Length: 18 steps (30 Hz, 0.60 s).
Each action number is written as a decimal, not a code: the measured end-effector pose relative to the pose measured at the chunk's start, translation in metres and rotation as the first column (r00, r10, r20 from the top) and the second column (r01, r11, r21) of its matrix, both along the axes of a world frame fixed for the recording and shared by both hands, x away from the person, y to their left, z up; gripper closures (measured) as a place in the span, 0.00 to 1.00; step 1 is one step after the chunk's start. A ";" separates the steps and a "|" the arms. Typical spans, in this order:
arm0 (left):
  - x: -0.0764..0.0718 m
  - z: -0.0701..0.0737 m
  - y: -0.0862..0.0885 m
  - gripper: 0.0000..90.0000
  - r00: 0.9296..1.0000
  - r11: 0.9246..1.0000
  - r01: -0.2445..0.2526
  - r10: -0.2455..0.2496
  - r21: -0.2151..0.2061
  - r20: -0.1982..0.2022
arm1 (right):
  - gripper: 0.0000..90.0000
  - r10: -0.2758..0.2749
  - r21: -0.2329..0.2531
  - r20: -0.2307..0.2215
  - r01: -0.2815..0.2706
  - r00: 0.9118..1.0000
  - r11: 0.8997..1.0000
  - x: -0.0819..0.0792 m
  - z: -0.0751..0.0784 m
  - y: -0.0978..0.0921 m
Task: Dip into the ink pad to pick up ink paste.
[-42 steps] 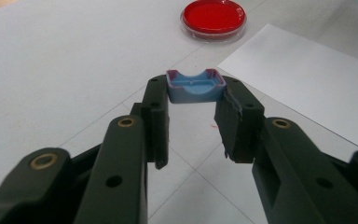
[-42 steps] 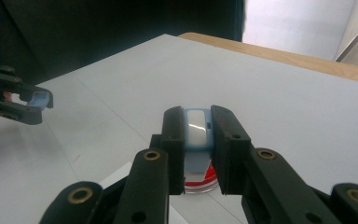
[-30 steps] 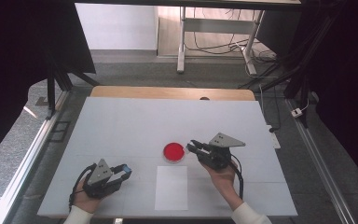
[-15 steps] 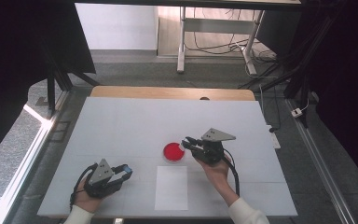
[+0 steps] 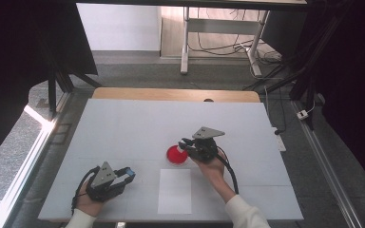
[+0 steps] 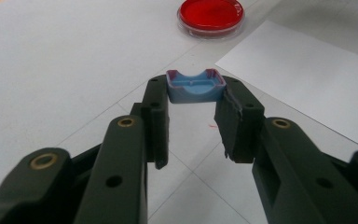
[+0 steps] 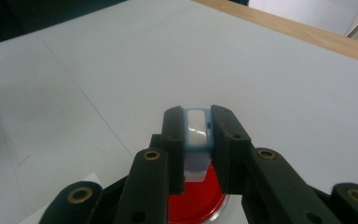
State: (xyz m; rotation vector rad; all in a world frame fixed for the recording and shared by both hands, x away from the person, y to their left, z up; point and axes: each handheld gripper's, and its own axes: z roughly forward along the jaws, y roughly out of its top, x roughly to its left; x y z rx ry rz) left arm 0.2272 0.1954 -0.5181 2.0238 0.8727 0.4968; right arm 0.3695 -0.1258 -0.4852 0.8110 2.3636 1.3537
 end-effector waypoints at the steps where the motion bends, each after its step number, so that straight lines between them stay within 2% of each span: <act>1: 0.000 0.000 0.000 0.73 1.000 1.000 0.002 -0.002 0.001 -0.001 | 0.83 0.003 -0.005 0.000 -0.003 1.000 1.000 0.001 -0.001 0.001; 11: 0.000 0.000 0.000 0.73 1.000 1.000 -0.002 0.002 0.000 0.002 | 0.83 -0.015 -0.044 -0.010 0.014 1.000 0.999 0.004 -0.004 0.002; 18: 0.000 -0.001 0.000 0.73 1.000 1.000 0.002 -0.002 0.003 -0.004 | 0.83 -0.011 -0.050 -0.026 0.009 1.000 0.999 0.006 -0.007 0.002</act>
